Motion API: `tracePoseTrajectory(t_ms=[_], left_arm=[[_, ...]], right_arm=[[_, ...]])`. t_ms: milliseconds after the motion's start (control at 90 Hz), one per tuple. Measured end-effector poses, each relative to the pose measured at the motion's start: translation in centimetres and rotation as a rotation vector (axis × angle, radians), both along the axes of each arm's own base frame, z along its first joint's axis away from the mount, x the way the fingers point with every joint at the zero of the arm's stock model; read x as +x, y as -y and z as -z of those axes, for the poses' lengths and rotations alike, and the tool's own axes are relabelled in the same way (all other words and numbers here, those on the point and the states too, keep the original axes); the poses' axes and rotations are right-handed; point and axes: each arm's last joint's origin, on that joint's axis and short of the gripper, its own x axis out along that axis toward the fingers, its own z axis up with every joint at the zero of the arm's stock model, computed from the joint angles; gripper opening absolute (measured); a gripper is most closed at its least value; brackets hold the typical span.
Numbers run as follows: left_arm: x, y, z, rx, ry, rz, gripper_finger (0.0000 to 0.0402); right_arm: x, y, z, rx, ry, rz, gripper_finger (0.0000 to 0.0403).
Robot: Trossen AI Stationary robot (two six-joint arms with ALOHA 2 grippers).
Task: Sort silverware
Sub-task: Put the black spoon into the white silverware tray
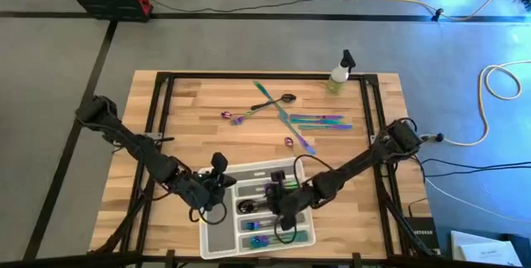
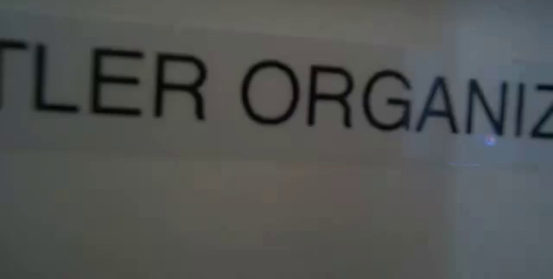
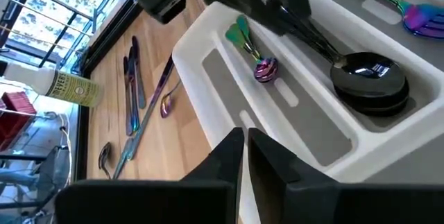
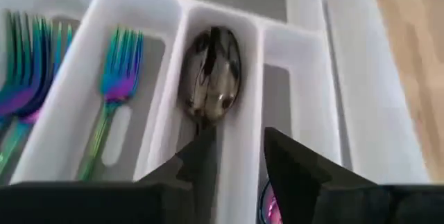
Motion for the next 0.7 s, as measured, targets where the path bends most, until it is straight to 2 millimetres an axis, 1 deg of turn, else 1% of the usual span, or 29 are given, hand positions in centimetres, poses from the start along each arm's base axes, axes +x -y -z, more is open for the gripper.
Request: tracePoseTrajectory(t_ms=[67, 189, 411, 556, 700], left_arm=[[0.0, 0.0, 0.0, 0.001, -0.001, 0.0, 0.0007], [0.0, -0.1, 0.0, 0.003, -0.001, -0.001, 0.0007], [0.2, -0.3, 0.0, 0.001, 0.001, -0.01, 0.0007], [0.2, -0.3, 0.0, 0.003, -0.001, -0.01, 0.0007], [0.1, -0.3, 0.0, 0.006, -0.005, -0.01, 0.0007]], right_arm=[[0.1, -0.1, 0.7, -0.011, -0.065, -0.006, 0.0104], [1.2, -0.3, 2.0, 0.0, -0.211, 0.046, 0.0104], [4.1, -1.6, 2.1, -0.036, -0.286, 0.063, 0.0104], [5.0, -1.7, 2.0, -0.013, -0.337, 0.059, 0.0104], [5.3, -1.0, 2.2, 0.009, -0.384, 0.078, 0.0104]])
